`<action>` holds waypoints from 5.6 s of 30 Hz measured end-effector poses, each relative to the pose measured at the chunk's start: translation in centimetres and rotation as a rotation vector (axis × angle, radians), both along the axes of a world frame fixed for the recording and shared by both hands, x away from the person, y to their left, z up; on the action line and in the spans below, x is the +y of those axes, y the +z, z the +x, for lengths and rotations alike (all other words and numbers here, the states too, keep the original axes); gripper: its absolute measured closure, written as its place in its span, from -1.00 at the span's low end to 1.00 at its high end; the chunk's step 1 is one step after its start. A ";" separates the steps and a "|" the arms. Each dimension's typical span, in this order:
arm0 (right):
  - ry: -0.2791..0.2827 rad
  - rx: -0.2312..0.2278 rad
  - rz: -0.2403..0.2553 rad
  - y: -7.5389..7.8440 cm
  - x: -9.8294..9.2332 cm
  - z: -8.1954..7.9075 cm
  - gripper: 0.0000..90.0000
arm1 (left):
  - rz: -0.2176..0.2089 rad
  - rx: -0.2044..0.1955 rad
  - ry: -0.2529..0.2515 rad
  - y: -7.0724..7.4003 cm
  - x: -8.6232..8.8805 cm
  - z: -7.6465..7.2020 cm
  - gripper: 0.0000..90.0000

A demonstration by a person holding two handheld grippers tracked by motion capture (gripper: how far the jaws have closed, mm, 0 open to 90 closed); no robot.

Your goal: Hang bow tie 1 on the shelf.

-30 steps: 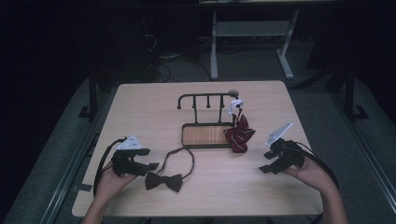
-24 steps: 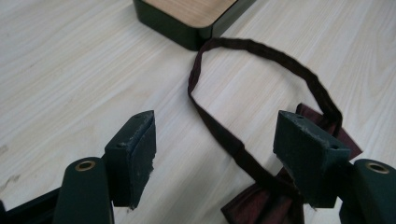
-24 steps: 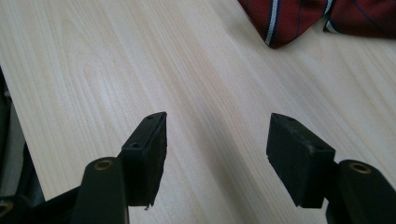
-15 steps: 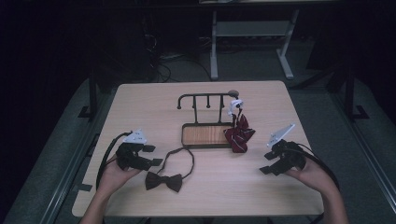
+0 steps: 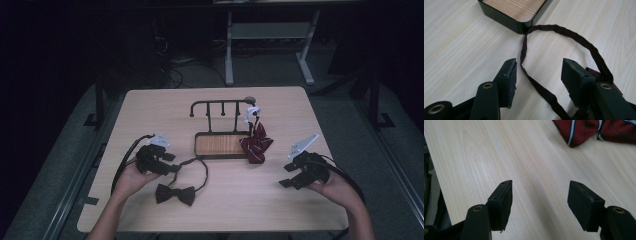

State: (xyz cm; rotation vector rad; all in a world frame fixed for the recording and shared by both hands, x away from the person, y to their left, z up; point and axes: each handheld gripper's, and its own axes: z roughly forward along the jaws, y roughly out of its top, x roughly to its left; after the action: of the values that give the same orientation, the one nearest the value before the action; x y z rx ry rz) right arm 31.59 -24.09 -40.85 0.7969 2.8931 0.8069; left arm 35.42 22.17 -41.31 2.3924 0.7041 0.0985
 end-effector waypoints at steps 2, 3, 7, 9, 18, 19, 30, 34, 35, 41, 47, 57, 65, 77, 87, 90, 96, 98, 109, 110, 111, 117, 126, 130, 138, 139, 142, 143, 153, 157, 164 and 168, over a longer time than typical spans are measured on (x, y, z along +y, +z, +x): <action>0.000 0.000 -0.001 0.0 0.0 -0.1 -0.20 | 0.020 0.006 -0.012 0.0 -0.3 0.3 0.07; -0.002 0.002 0.000 0.1 0.0 -0.1 -0.20 | 0.035 0.007 -0.021 0.1 -0.4 0.6 0.08; 0.003 -0.007 0.002 0.2 -0.1 -0.1 -0.20 | 0.055 0.017 -0.031 0.1 -0.8 1.2 0.13; 0.003 -0.008 0.003 0.2 -0.1 -0.1 -0.20 | 0.073 0.023 -0.037 0.0 -1.1 1.5 0.16; 0.003 -0.017 0.005 0.3 -0.3 -0.2 -0.20 | 0.107 0.056 -0.024 -1.2 -2.2 2.6 0.36; 0.003 -0.017 0.005 0.3 -0.3 -0.2 -0.20 | 0.115 0.050 -0.019 -1.4 -2.3 2.7 0.38; 0.000 -0.013 0.008 0.4 -0.3 -0.4 -0.20 | 0.164 0.077 -0.026 -2.2 -2.3 3.4 0.59; 0.002 -0.016 0.010 0.4 -0.3 -0.4 -0.20 | 0.181 0.086 -0.038 -2.6 -2.6 3.5 0.65; 0.001 -0.017 0.011 0.5 -0.3 -0.4 -0.20 | 0.180 0.089 -0.037 -2.7 -2.7 3.6 0.66; 0.008 -0.032 0.012 0.5 -0.4 -0.3 -0.20 | 0.188 0.100 -0.054 -3.0 -2.9 3.6 0.91; 0.011 -0.033 0.020 0.5 -0.5 -0.3 -0.20 | 0.196 0.100 -0.062 -2.9 -2.8 3.4 0.99; 0.007 -0.030 0.013 0.3 -0.5 -0.2 -0.20 | 0.169 0.122 -0.084 -1.8 -2.3 3.1 0.99; 0.009 -0.034 0.022 0.4 -0.5 -0.2 -0.20 | 0.153 0.130 -0.103 -0.5 -2.2 2.6 0.99; -0.001 -0.032 0.026 0.4 -0.6 -0.3 -0.21 | 0.140 0.130 -0.131 1.2 -1.7 2.2 0.99; -0.002 -0.046 0.024 0.6 -0.7 -0.6 -0.21 | 0.147 0.135 -0.156 2.6 -1.4 1.8 0.99; 0.001 -0.048 0.021 0.5 -0.6 -0.6 -0.21 | 0.143 0.132 -0.159 3.1 -1.3 1.7 0.99; 0.001 -0.046 0.021 0.5 -0.6 -0.6 -0.21 | 0.142 0.131 -0.176 4.1 -1.3 1.6 0.99; 0.002 -0.049 0.020 0.5 -0.6 -0.6 -0.22 | 0.140 0.132 -0.181 4.4 -1.4 1.5 0.99; 0.000 -0.058 0.027 0.6 -0.8 -0.7 -0.24 | 0.148 0.127 -0.199 5.9 -1.5 1.4 0.99; 0.001 -0.059 0.027 0.7 -0.8 -0.7 -0.24 | 0.146 0.128 -0.199 6.1 -1.5 1.4 0.99; 0.000 -0.059 0.027 0.7 -0.8 -0.7 -0.24 | 0.149 0.124 -0.204 6.3 -1.5 1.4 0.99; -0.010 -0.063 0.025 0.8 -0.9 -0.7 -0.24 | 0.148 0.113 -0.212 7.3 -1.3 1.2 0.99; -0.018 -0.064 0.032 1.0 -0.8 -0.9 -0.26 | 0.142 0.112 -0.212 8.4 -1.2 1.1 0.99; -0.011 -0.070 0.031 1.0 -0.8 -0.8 -0.27 | 0.143 0.107 -0.215 9.0 -1.2 1.1 0.99; -0.009 -0.073 0.031 1.0 -0.7 -0.9 -0.27 | 0.142 0.085 -0.224 10.3 -1.3 1.1 0.99; -0.007 -0.075 0.031 1.0 -0.6 -0.9 -0.27 | 0.147 0.079 -0.225 10.4 -1.3 1.1 0.99; -0.006 -0.077 0.033 1.1 -0.6 -0.9 -0.28 | 0.149 0.073 -0.228 10.9 -1.2 1.0 0.99; -0.006 -0.077 0.034 1.1 -0.6 -0.9 -0.28 | 0.152 0.070 -0.228 11.0 -1.2 1.0 0.99; 0.002 -0.071 0.030 1.0 -0.5 -0.8 -0.28 | 0.151 0.056 -0.229 12.2 -1.3 1.3 0.99; 0.003 -0.072 0.033 0.9 -0.5 -0.8 -0.28 | 0.150 0.057 -0.232 12.6 -1.4 1.4 0.99; -0.003 -0.068 0.037 0.8 -0.7 -0.7 -0.29 | 0.137 0.063 -0.243 13.2 -1.5 1.7 1.00; -0.006 -0.069 0.036 0.8 -0.9 -0.7 -0.29 | 0.142 0.063 -0.242 13.5 -1.7 1.9 1.00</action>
State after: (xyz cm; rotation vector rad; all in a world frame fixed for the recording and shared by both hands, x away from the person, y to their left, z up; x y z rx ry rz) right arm 30.88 -24.99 -40.07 0.7644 2.8220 0.8708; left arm 37.31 20.47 -27.78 2.6075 0.4437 -0.0288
